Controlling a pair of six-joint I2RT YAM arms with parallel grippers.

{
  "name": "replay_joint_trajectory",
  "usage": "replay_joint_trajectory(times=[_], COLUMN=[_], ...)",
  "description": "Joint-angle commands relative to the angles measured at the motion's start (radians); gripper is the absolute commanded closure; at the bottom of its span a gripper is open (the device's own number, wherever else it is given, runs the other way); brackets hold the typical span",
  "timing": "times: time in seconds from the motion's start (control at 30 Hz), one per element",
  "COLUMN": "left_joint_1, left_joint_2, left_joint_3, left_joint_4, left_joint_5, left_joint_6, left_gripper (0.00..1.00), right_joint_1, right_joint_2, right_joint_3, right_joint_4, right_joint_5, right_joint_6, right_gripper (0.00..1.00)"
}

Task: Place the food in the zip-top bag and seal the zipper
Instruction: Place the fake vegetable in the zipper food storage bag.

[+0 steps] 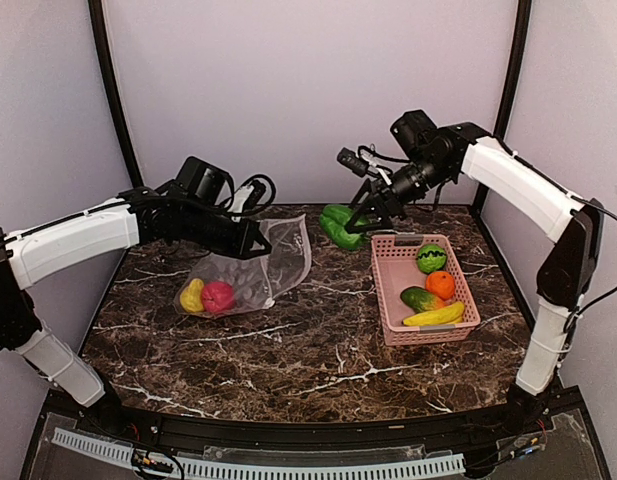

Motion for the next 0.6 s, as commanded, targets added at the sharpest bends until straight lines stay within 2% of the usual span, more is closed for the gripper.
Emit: replay_joint_trajectory(times=[0.0,0.33,0.57], left_joint_1=[-0.002,-0.002,-0.004], left_joint_2=[-0.001,-0.010,-0.044], left_joint_3=[0.034,0.046,0.030], left_joint_4=[0.014,0.034,0.099], left_joint_5=[0.018,0.035,0.084], left_joint_6=[-0.002,-0.001,-0.037], left_gripper=[0.99,0.99,0.99], right_joint_1=[0.066,0.131,0.146], right_joint_2=[0.096,0.322,0.375], right_joint_3=[0.127,0.370,0.384], right_joint_4=[-0.076,-0.107,-0.060], right_joint_5=[-0.114,-0.097,-0.044], right_joint_6=[-0.017,0.078,0.173], right_gripper=[0.47,0.46,0.44])
